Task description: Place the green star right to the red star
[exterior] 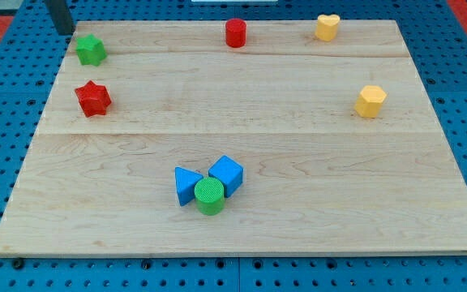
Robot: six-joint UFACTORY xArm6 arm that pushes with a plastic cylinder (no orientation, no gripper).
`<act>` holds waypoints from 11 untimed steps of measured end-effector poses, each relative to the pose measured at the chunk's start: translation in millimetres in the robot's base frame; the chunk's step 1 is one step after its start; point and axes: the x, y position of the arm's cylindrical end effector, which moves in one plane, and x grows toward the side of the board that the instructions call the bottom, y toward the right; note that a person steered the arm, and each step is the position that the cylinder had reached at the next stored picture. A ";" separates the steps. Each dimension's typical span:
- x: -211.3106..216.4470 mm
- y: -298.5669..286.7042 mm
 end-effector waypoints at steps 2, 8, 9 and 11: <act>50.4 115.7; 78.1 121.6; 100.0 203.9; 52.3 171.5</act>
